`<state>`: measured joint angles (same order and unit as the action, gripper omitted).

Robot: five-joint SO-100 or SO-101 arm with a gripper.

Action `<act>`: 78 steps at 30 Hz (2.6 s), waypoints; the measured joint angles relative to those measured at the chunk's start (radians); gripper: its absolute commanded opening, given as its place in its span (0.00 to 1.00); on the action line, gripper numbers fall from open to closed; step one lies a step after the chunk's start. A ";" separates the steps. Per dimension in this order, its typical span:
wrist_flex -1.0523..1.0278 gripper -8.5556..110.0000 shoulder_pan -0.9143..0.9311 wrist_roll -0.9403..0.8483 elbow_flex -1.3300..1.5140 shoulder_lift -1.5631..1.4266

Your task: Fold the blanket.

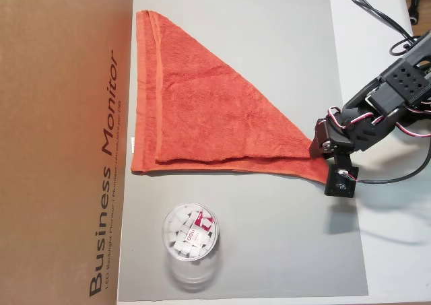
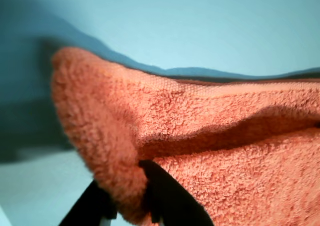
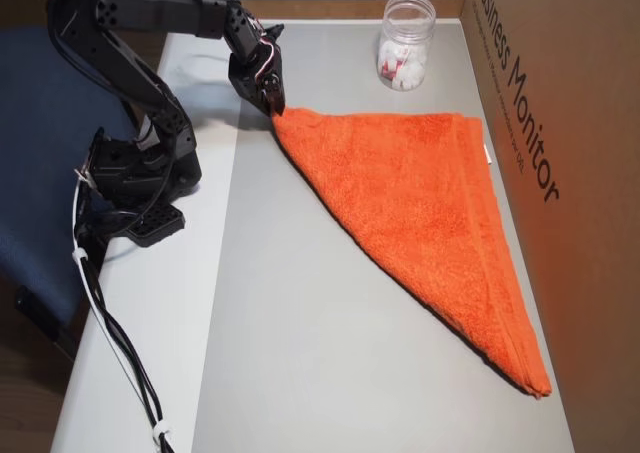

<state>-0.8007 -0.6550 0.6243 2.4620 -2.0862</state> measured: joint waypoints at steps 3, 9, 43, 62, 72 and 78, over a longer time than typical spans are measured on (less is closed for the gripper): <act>-0.003 0.07 -0.038 0.002 0.000 -0.031; -0.003 0.07 -0.120 0.100 0.000 -0.092; -0.135 0.07 -0.087 0.212 0.002 -0.598; -0.135 0.07 0.072 0.310 -0.015 -0.759; -0.135 0.07 0.187 0.316 -0.138 -0.759; -0.135 0.07 0.252 0.334 -0.196 -0.759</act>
<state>-0.9357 -0.4034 0.9587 2.2657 -2.8455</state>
